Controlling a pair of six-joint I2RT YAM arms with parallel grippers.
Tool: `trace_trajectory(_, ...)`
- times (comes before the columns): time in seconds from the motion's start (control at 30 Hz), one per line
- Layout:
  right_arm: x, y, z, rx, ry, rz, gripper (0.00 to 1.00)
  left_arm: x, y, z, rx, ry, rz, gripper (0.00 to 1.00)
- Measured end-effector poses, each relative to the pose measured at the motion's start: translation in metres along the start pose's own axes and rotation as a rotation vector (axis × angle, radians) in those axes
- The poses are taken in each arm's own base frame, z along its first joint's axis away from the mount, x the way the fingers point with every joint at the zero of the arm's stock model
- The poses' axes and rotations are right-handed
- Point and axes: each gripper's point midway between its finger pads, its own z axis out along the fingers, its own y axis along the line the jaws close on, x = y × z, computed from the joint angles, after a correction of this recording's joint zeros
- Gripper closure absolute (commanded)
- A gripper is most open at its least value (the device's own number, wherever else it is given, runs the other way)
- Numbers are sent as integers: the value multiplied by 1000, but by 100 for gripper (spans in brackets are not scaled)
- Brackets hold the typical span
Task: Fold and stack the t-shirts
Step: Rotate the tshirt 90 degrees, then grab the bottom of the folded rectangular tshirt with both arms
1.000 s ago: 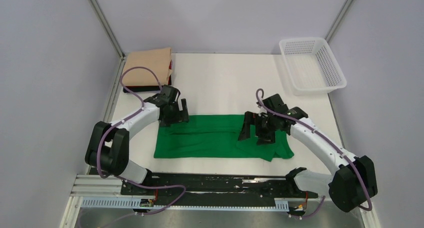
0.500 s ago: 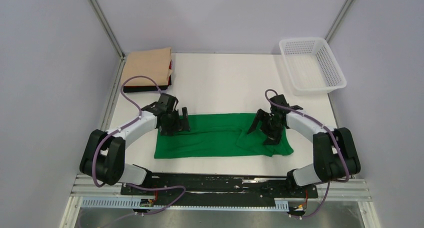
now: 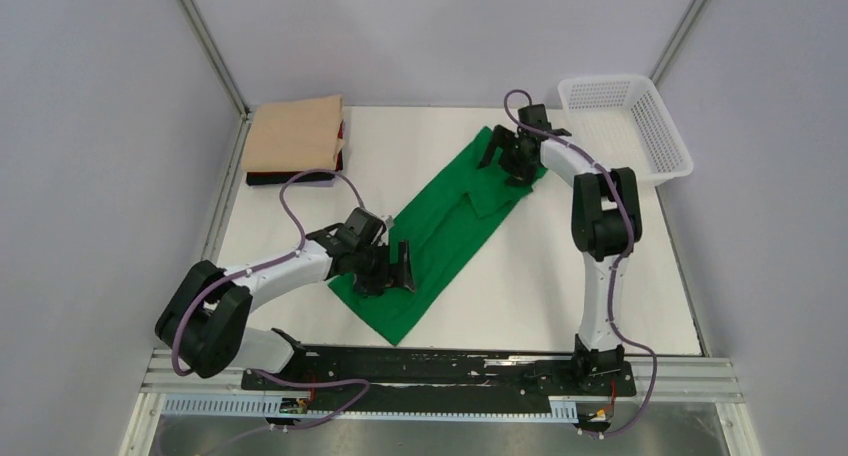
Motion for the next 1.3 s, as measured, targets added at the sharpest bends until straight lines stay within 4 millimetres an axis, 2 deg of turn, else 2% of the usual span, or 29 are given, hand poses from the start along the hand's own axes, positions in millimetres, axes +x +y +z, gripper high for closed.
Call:
trace_trajectory(0.1,-41,36,29,-117,-49,-84,0,8,-25,6,94,11,28,0)
trace_trajectory(0.27,-82,92,66,-299,-117,-216,0,15,-70,25,206,52,106,0)
trace_trajectory(0.4,-98,125,85,-399,-183,-287,0,12,-104,40,262,77,175,0)
trace_trajectory(0.53,-100,137,88,-432,-214,-329,0,13,-118,44,280,86,217,0)
trace_trajectory(0.63,-104,141,82,-435,-246,-373,0,11,-118,39,261,81,236,0)
trace_trajectory(0.7,-105,139,71,-418,-259,-392,0,9,-116,31,243,61,250,0)
trace_trajectory(0.77,-105,138,47,-395,-270,-404,0,5,-113,17,218,23,264,0)
trace_trajectory(0.83,-103,136,14,-370,-291,-405,0,-2,-111,-2,197,-36,279,0)
trace_trajectory(0.87,-101,135,-9,-358,-313,-403,0,-6,-110,-12,184,-72,284,0)
trace_trajectory(1.0,-71,121,-96,-341,-357,-361,0,-19,-93,-51,103,-201,269,0)
trace_trajectory(1.03,-55,112,-116,-342,-357,-336,2,-22,-86,-58,81,-226,257,0)
trace_trajectory(1.1,-21,93,-138,-339,-330,-294,4,-24,-69,-69,43,-254,221,0)
trace_trajectory(1.13,-1,83,-143,-334,-298,-272,6,-25,-57,-71,16,-261,195,2)
trace_trajectory(1.2,38,62,-138,-310,-208,-233,8,-22,-37,-70,-28,-255,153,7)
trace_trajectory(1.3,105,30,-114,-236,-27,-190,13,-6,-11,-57,-82,-199,107,18)
